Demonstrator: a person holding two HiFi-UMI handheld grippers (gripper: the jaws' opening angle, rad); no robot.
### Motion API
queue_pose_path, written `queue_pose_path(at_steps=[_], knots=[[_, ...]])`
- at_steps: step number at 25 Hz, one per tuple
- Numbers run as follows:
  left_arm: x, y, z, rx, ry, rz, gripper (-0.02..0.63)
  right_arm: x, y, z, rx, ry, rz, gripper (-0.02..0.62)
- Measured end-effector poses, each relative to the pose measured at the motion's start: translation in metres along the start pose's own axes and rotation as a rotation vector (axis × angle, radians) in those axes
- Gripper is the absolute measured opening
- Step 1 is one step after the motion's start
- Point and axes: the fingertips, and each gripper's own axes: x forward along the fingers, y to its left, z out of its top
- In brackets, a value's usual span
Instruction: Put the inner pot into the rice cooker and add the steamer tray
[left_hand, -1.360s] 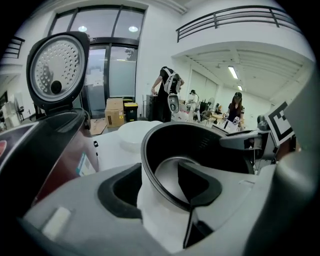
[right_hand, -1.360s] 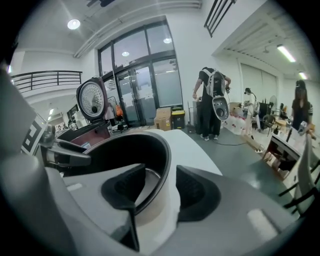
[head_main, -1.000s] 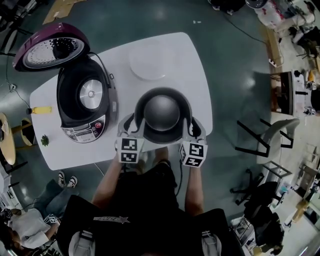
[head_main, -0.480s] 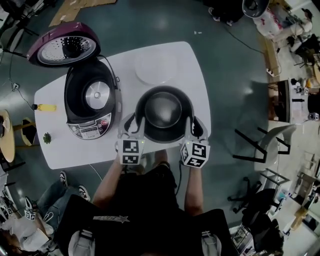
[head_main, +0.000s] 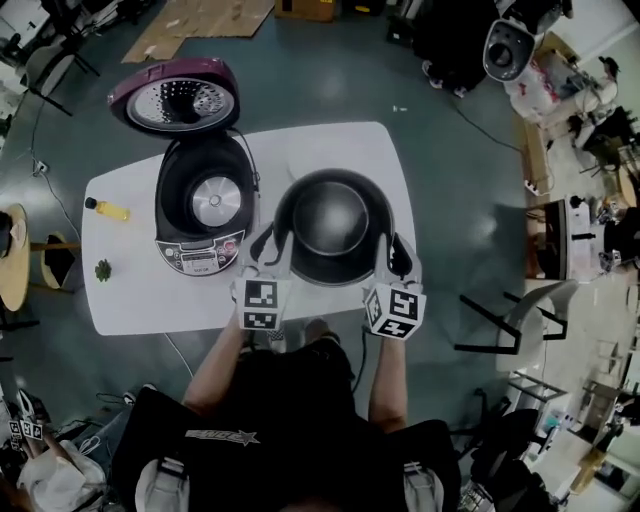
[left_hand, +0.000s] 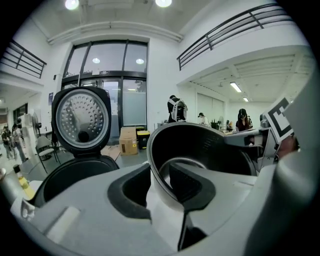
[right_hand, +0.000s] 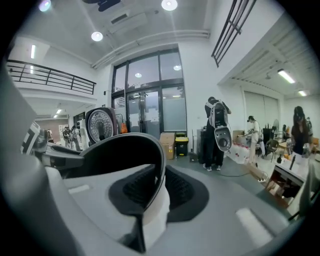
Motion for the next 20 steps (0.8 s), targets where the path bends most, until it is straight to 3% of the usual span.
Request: queue_pose_path(at_steps=[9, 20], knots=[[-0.022, 0.038, 0.042, -0.008, -0.094, 0.080, 0.121, 0.008, 0.032, 0.057, -0.044, -0.097, 0.060, 0.066], [-0.052, 0.084, 0.064, -0.022, -0.154, 0.197, 0.120, 0.022, 0.080, 0.097, -0.069, -0.177, 0.170, 0.066]])
